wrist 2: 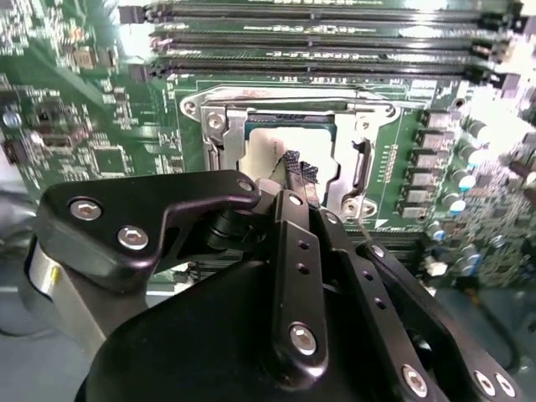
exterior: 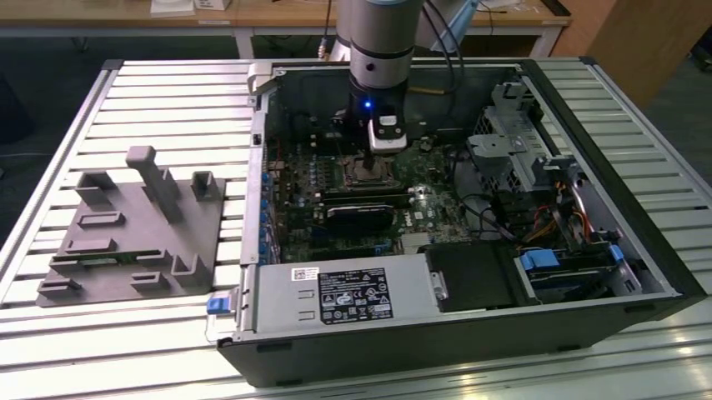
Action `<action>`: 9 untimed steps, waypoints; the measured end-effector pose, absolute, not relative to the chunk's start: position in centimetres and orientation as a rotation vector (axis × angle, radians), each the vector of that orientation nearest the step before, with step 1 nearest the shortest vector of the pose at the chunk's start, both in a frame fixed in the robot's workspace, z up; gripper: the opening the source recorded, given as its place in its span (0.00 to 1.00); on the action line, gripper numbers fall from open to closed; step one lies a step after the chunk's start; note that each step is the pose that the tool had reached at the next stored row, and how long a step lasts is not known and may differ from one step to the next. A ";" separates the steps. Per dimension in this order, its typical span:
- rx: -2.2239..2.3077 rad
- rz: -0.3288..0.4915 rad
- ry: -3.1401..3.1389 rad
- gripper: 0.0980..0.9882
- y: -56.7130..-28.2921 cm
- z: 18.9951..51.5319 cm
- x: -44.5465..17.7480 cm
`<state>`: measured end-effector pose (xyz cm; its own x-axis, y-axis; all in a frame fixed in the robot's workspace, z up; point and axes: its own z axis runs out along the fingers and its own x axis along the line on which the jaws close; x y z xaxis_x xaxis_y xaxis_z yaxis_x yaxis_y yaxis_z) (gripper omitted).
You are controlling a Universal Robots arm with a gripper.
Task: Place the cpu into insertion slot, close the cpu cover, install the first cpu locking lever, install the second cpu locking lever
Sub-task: 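Close the cpu cover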
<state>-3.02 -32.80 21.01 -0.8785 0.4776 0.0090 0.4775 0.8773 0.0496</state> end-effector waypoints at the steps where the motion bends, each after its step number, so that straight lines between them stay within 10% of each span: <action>1: 0.744 0.079 3.048 0.01 -32.8 21.0 -3.0; 9: 0.522 0.079 3.098 0.01 -32.8 21.0 -3.0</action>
<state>-3.02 -32.80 21.01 -0.9449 0.3273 0.0091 0.3274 0.9436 0.0494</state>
